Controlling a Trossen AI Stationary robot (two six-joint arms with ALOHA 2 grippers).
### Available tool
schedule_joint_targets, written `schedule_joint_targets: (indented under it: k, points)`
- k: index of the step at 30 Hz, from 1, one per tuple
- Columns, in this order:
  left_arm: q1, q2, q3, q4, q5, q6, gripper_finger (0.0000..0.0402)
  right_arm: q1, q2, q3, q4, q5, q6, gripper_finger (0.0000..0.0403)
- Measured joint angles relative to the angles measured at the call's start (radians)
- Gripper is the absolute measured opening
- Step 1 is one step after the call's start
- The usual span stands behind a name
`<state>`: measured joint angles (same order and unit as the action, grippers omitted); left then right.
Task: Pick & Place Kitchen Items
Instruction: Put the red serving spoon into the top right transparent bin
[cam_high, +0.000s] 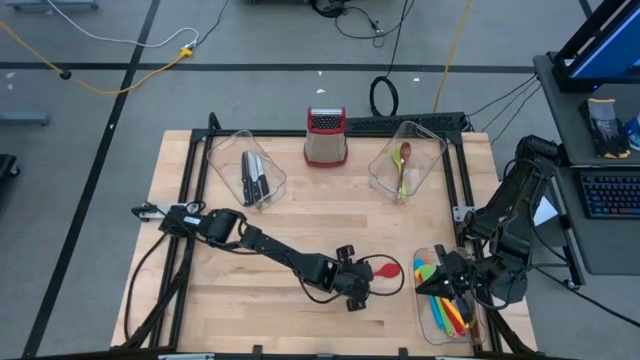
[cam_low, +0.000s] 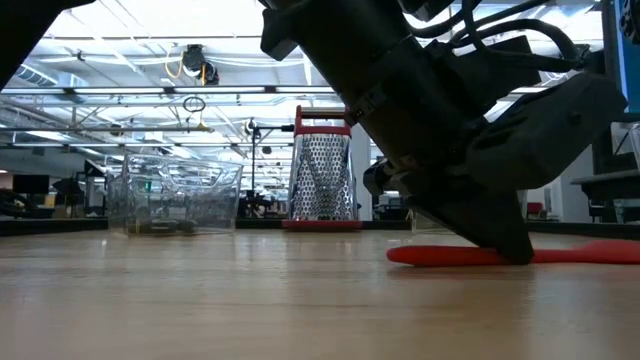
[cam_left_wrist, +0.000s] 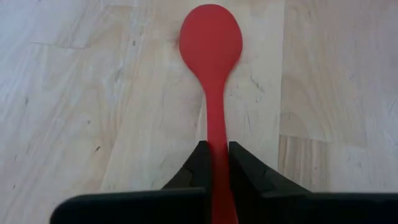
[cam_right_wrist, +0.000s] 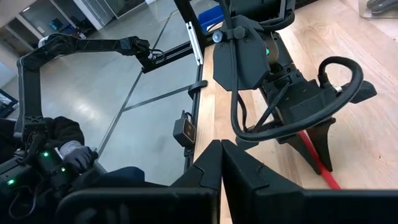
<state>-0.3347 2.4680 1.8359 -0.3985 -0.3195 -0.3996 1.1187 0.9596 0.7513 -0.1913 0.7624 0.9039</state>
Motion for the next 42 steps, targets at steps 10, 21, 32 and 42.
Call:
schedule_joint_targets:
  k: [10,21,32,42]
  points:
    - [0.000,0.000,0.000,0.004,-0.005,0.027,0.0017,0.000,0.000,0.000,0.000,0.000,0.000,0.0004]
    - [0.001,-0.028,-0.004,0.011,-0.015,0.051,0.0017,0.000,0.000,0.000,0.000,-0.001,0.000,0.0004]
    - [0.004,-0.046,-0.006,0.015,-0.019,0.081,0.0017,0.000,0.000,0.000,0.000,-0.003,0.000,0.0004]
    - [0.006,-0.075,-0.009,0.003,-0.055,0.093,0.0013,0.000,0.000,0.000,0.000,-0.003,0.000,0.0004]
